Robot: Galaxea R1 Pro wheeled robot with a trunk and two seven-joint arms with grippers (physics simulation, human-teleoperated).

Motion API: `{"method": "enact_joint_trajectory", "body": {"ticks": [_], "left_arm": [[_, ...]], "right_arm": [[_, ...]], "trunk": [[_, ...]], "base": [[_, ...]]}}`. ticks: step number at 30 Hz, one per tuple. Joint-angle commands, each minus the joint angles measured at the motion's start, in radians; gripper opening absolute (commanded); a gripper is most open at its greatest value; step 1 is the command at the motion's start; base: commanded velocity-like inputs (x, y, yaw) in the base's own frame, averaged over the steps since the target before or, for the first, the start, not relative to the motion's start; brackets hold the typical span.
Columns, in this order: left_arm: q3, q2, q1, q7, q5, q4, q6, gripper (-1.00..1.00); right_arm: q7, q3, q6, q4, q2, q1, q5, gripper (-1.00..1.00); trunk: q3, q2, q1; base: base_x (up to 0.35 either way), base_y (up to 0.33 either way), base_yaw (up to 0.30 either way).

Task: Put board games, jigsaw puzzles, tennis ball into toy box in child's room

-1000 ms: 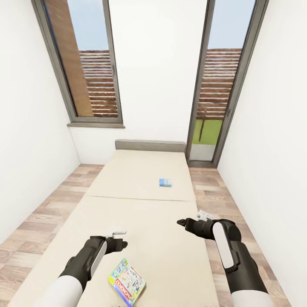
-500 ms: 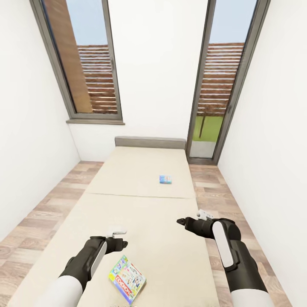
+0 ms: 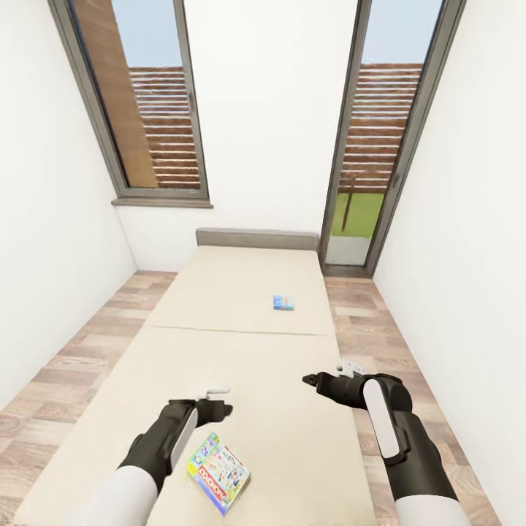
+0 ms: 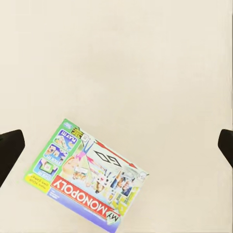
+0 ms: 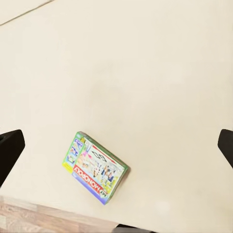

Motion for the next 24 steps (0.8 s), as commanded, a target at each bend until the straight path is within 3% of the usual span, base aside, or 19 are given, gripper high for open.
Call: {"method": "enact_joint_trajectory", "body": {"ticks": [1, 9, 15, 24], "left_arm": [[0.000, -0.003, -0.020, 0.007, 0.000, 0.003, -0.014, 1.00], [-0.002, -0.009, -0.112, 0.077, -0.001, 0.067, -0.089, 1.00], [-0.005, -0.020, -0.120, 0.086, -0.002, 0.115, -0.155, 1.00], [-0.006, -0.024, -0.121, 0.088, -0.003, 0.130, -0.167, 1.00]], "right_arm": [[-0.001, -0.002, 0.005, -0.001, 0.001, -0.001, -0.002, 1.00], [-0.002, 0.000, 0.002, 0.001, 0.002, -0.001, -0.002, 1.00], [-0.004, 0.001, 0.000, 0.000, 0.001, 0.000, -0.002, 1.00], [0.012, -0.007, 0.005, -0.014, -0.003, 0.006, -0.003, 1.00]], "trunk": [[-0.004, -0.002, 0.001], [-0.017, -0.002, 0.001], [-0.027, -0.002, 0.001], [-0.041, -0.002, 0.001]], "base": [[0.000, 0.000, 0.000], [0.000, 0.000, 0.000], [0.000, 0.000, 0.000], [0.000, 0.000, 0.000]]}}
